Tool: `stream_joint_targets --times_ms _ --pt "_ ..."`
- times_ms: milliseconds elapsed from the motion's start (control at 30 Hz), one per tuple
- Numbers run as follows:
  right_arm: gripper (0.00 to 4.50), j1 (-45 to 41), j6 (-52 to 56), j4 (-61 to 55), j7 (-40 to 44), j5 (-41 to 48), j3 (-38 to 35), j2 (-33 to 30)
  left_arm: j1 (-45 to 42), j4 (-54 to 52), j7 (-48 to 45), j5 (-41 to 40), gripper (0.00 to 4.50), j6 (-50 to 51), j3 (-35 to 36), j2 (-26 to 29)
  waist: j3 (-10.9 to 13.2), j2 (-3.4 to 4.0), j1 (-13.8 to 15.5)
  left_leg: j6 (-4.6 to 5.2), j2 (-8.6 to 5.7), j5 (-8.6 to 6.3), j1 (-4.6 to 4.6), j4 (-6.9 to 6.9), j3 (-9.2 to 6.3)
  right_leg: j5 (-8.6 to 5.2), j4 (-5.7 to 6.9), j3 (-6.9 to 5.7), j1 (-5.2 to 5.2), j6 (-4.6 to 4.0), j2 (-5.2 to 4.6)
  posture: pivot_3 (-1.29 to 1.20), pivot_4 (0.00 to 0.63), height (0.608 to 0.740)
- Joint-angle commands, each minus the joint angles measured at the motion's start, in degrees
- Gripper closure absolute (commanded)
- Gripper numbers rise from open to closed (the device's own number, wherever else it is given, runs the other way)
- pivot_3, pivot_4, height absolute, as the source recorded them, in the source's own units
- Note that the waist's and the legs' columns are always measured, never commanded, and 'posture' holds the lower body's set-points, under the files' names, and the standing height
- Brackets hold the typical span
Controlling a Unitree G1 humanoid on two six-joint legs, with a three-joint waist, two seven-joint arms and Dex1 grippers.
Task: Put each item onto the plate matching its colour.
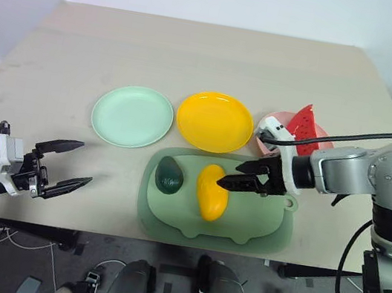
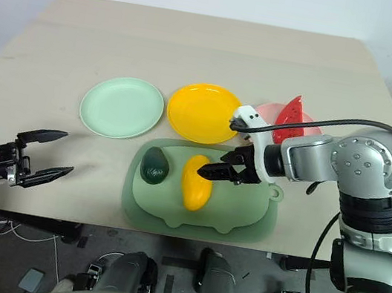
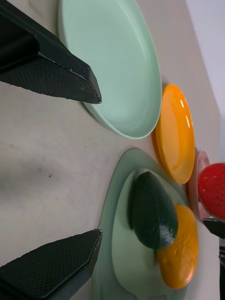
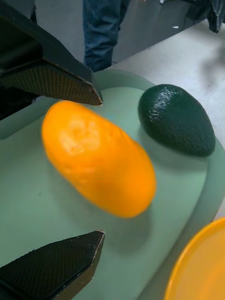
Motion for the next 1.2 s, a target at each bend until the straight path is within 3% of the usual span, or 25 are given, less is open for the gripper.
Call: stream_joint_targets --times_ms 33,200,600,767,967,1067,1200 --pt "0.05 1.3 -3.2 2.7 -15.0 13.9 1.6 1.4 0.6 -1.9 0.4 -0.3 0.00 -0.1 0.9 0.7 0.0 -0.01 0.1 0.00 0.00 0.00 -0.01 0.00 0.00 0.00 0.00 0.00 0.00 0.00 0.00 0.00 0.150 0.733" --pt "0.05 2.4 -14.9 1.3 -31.8 31.5 11.4 -2.8 0.7 -2.1 0.5 -0.2 0.00 0.0 0.8 0.8 0.0 -0.01 0.0 -0.04 -0.01 0.02 -0.03 0.00 0.02 0.00 0.00 0.00 0.00 0.00 -0.01 0.00 0.150 0.733" --pt "0.05 0.7 -19.5 -2.8 -38.4 32.3 21.9 -3.3 0.9 -3.1 1.0 -0.3 0.00 0.6 0.6 0.8 0.0 -0.04 0.1 0.03 0.08 -0.01 -0.03 0.02 0.00 0.00 -0.02 0.02 0.01 0.01 0.01 0.00 0.150 0.733" --pt "0.05 0.0 -18.5 -2.1 -37.3 27.5 22.8 -2.3 0.8 -3.4 1.3 -0.2 0.00 0.8 0.4 0.7 0.0 -0.07 0.1 0.04 0.08 -0.02 -0.03 0.02 -0.01 0.00 -0.03 0.02 0.01 0.01 0.01 0.00 0.150 0.733" --pt "1.41 0.3 -17.8 -1.8 -35.5 24.7 21.8 -2.1 0.6 -3.6 1.8 -0.1 0.00 1.0 -0.1 0.2 -0.1 -0.09 0.1 0.04 0.09 -0.02 -0.03 0.02 -0.02 0.00 -0.03 0.01 0.01 0.01 0.01 0.00 0.150 0.733" --pt "1.41 -0.1 -17.0 -1.6 -34.0 24.3 21.0 -3.0 0.2 -3.5 2.0 -0.1 0.00 1.0 -0.4 0.1 -0.1 -0.09 0.1 0.05 0.09 -0.02 -0.03 0.02 -0.02 0.00 -0.02 0.01 0.01 0.01 0.01 0.00 0.150 0.733" --pt "1.41 -3.4 -15.8 1.0 -25.9 25.2 16.9 -5.0 -0.2 -3.5 2.1 -0.3 0.00 1.2 -0.7 -0.1 -0.1 -0.09 0.1 0.06 0.08 -0.03 -0.05 0.03 -0.04 0.00 -0.04 0.01 0.01 0.01 -0.01 0.00 0.150 0.733"
